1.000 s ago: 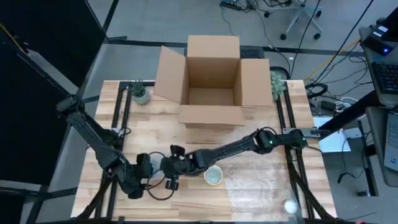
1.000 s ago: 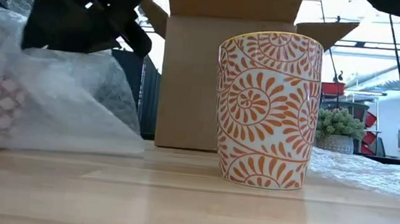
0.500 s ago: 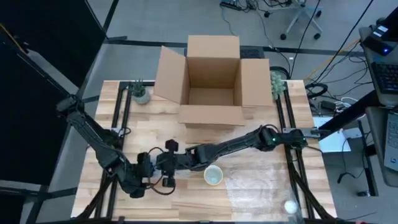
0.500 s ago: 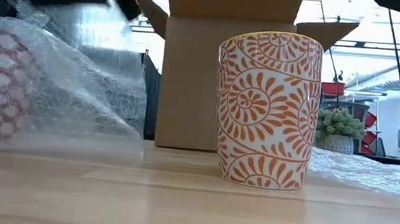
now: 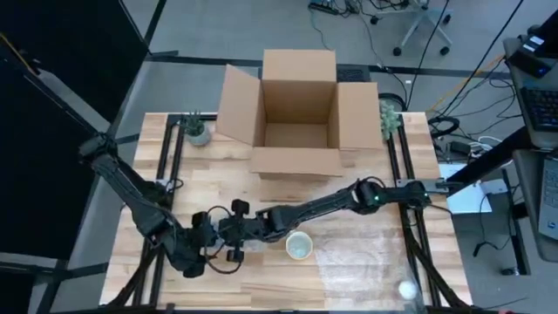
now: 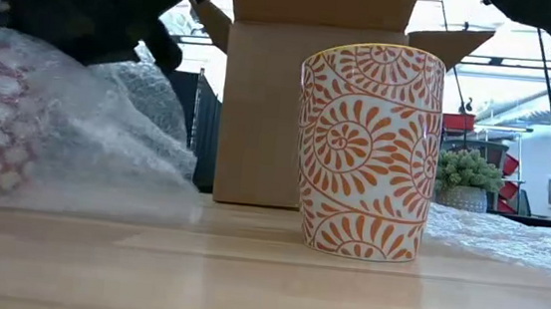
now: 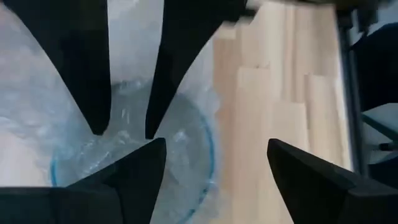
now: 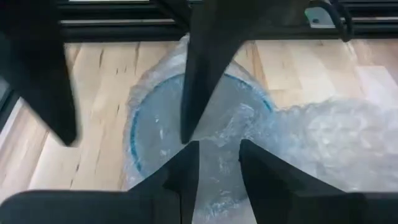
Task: Wrap mug
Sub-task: Wrap the red mug with the bubble wrap
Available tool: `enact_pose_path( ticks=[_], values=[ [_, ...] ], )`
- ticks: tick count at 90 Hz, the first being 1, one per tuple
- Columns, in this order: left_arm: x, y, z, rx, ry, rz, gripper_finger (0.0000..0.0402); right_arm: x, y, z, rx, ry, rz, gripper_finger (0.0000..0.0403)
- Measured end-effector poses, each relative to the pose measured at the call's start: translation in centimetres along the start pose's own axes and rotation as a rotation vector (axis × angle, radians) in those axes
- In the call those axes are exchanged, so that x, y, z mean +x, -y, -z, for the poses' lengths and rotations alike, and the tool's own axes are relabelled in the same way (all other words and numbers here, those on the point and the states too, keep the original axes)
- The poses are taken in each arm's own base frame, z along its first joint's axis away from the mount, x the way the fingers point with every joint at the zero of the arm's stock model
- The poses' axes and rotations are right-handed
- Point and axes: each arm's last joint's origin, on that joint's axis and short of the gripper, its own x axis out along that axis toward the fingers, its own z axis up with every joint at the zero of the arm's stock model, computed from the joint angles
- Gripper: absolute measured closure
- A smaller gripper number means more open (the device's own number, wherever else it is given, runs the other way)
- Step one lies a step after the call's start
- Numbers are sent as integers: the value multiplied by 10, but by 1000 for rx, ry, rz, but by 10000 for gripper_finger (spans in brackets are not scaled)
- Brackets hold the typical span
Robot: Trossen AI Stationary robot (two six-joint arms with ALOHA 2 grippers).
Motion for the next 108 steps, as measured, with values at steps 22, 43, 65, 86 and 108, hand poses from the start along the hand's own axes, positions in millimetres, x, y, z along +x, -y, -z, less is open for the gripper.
enact_pose_path(
  ticks=[22,43,65,86,108],
  values=[
    [-14,0,-9,21,19,-68,132,0,0,-1,-19,8,-2,300],
    [-14,-15,-11,106,7,-231,132,0,-2,0,-26,7,-4,300],
    [-18,-45,-23,165,-20,-350,132,0,-2,0,-47,2,-8,300],
    [-10,-67,-39,164,-32,-385,132,0,-2,1,-52,1,-7,300],
    [10,-66,-23,112,-64,-255,132,0,-3,1,-50,-4,-13,300]
  ],
)
